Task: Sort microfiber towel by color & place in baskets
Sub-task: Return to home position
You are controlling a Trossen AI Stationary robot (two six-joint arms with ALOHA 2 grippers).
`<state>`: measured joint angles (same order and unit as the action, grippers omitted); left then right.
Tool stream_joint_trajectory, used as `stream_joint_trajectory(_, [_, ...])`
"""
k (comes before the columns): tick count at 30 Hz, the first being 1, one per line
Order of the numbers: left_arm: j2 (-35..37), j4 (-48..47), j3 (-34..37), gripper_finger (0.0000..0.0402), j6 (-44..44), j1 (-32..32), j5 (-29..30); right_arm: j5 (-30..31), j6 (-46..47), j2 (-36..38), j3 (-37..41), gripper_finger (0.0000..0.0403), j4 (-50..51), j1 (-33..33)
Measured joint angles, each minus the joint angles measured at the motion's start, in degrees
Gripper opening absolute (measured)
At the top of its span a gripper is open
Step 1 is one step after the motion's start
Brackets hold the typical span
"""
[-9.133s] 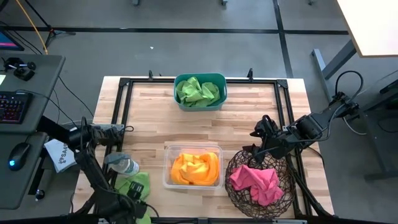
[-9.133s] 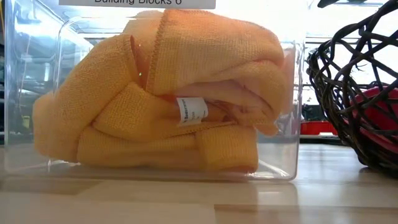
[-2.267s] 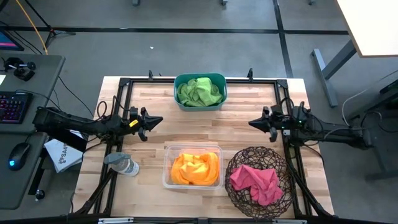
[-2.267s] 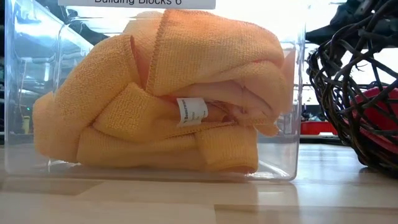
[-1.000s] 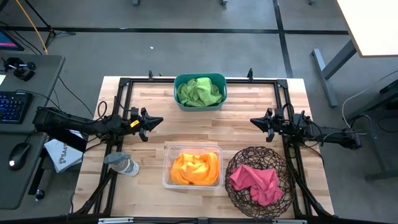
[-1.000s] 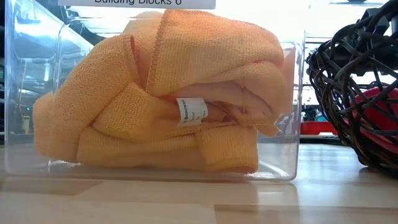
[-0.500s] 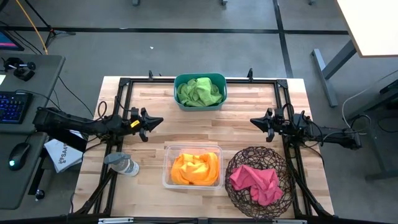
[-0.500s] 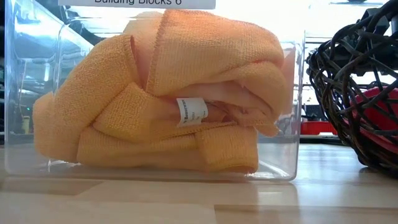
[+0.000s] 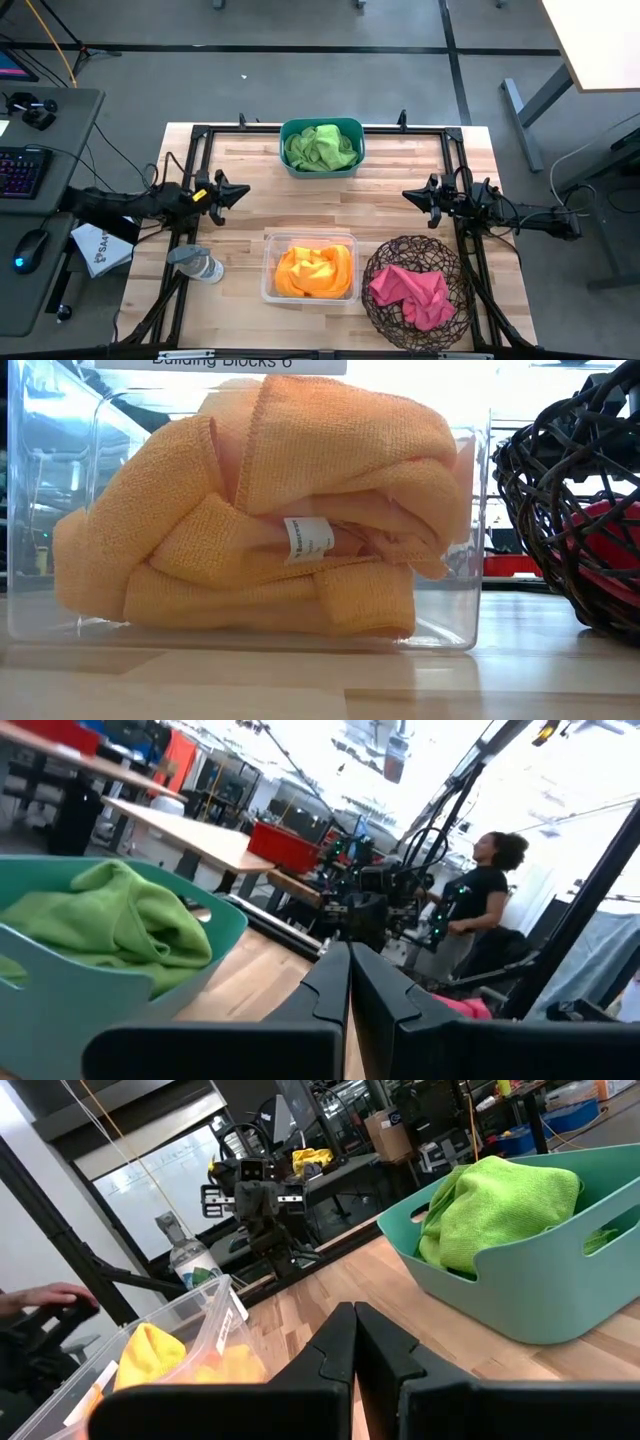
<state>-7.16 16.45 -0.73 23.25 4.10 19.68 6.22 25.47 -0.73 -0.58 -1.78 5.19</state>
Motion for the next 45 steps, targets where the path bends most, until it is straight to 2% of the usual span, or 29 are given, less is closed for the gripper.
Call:
stream_joint_trajectory(4, [6.79, -5.45, 0.02, 0.0001, -4.33, -0.59, -0.52, 0.0, 0.0, -0.01, 0.0, 0.0, 0.0, 0.0])
stream_joint_trajectory(6, [6.93, -6.11, -0.09, 0.0001, -7.5, -1.39, -2.67, -0.01, 0.0, -0.01, 0.0, 0.0, 0.0, 0.0])
stream_joint_trajectory(9, [6.96, -7.18, 0.05, 0.0001, -14.31, -2.36, -8.99, -0.2, 0.0, -0.02, 0.0, 0.0, 0.02, 0.0])
stream_joint_trajectory(12, [6.99, -10.95, 0.01, 0.0001, -16.77, -3.64, -17.02, -0.22, 0.0, -0.02, 0.0, 0.0, 0.04, 0.0])
stream_joint_trajectory(14, [6.97, -13.8, 0.02, 0.0001, -17.63, -4.14, -20.21, -0.22, 0.0, -0.02, 0.0, 0.0, 0.04, 0.0])
stream_joint_trajectory(16, [6.97, -16.14, 0.02, 0.0001, -17.37, -4.57, -20.35, -0.22, 0.0, -0.01, 0.0, 0.0, 0.04, 0.0])
stream_joint_trajectory(19, [7.0, -16.0, 0.02, 0.0001, -18.62, -4.61, -18.97, -0.22, 0.0, -0.02, 0.0, 0.0, 0.04, 0.0])
stream_joint_trajectory(27, [6.99, -16.03, 0.02, 0.0001, -15.99, -4.61, -18.95, -0.24, 0.0, -0.02, 0.0, 0.0, 0.04, 0.0])
stream_joint_trajectory(45, [6.95, -15.98, 0.02, 0.0001, -15.94, -4.61, -18.84, -0.24, 0.0, -0.02, 0.0, 0.0, 0.04, 0.0])
